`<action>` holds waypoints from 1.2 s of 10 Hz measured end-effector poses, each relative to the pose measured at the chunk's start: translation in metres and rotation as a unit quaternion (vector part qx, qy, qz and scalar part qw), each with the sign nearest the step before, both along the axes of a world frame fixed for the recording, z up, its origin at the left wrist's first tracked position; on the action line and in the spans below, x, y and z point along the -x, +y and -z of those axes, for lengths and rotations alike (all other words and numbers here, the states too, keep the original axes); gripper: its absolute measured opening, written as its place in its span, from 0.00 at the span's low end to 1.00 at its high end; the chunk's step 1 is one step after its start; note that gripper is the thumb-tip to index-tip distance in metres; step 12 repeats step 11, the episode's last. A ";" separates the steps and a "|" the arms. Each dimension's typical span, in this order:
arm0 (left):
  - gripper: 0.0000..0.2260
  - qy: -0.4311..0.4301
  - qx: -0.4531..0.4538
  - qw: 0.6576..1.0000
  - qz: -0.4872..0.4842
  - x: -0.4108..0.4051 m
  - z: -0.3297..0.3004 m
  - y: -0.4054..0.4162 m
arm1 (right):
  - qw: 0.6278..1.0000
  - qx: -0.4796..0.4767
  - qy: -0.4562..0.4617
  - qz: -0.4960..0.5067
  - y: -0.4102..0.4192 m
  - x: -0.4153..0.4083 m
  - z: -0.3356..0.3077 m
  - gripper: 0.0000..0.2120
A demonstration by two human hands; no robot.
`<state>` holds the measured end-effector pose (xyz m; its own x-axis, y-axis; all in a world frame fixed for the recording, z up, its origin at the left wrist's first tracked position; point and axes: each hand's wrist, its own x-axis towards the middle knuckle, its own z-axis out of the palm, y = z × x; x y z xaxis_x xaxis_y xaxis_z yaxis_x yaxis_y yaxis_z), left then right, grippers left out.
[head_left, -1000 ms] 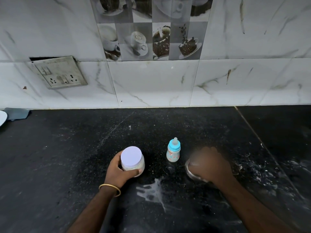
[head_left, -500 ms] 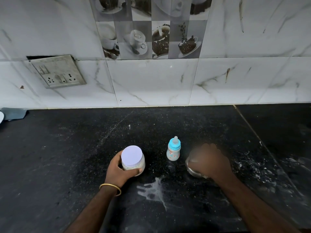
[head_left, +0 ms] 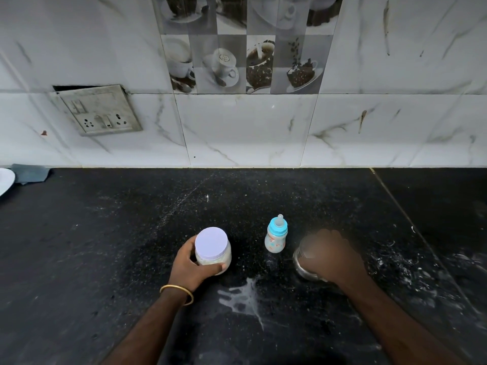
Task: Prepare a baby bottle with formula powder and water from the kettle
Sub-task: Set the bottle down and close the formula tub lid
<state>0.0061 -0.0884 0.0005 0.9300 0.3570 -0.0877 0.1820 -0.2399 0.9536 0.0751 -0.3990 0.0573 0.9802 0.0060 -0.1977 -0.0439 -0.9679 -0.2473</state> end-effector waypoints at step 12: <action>0.41 -0.085 -0.311 0.946 -0.037 0.018 -0.048 -0.024 | 0.992 0.023 -0.114 -0.042 -0.004 0.017 -0.014 0.42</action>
